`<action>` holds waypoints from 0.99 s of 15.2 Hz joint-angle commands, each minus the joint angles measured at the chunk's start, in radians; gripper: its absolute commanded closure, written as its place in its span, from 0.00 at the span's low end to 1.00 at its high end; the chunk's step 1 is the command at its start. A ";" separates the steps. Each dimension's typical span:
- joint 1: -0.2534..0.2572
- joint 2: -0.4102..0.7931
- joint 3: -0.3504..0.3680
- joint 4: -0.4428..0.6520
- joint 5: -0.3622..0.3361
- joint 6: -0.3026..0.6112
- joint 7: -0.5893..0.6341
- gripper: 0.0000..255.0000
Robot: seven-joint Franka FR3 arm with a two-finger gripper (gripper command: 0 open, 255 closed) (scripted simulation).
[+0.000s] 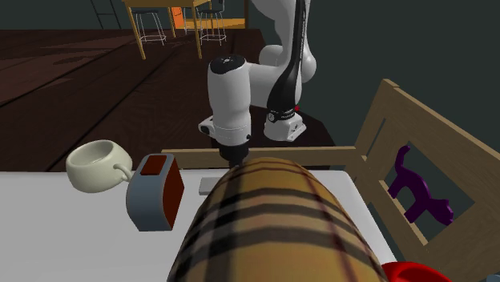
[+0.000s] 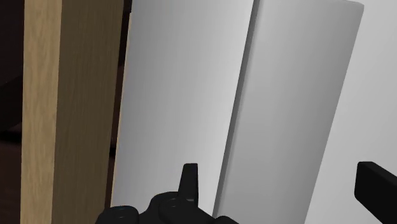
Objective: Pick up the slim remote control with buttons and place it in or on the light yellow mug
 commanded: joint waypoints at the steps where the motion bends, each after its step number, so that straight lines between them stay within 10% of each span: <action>1: -0.002 0.040 0.001 -0.006 -0.031 0.042 0.024 0.00; 9: -0.002 0.040 0.000 -0.006 -0.031 0.042 0.023 0.00; 10: -0.002 0.040 0.000 -0.006 -0.031 0.042 0.023 1.00; 15: -0.002 0.040 0.000 -0.005 -0.032 0.042 0.024 1.00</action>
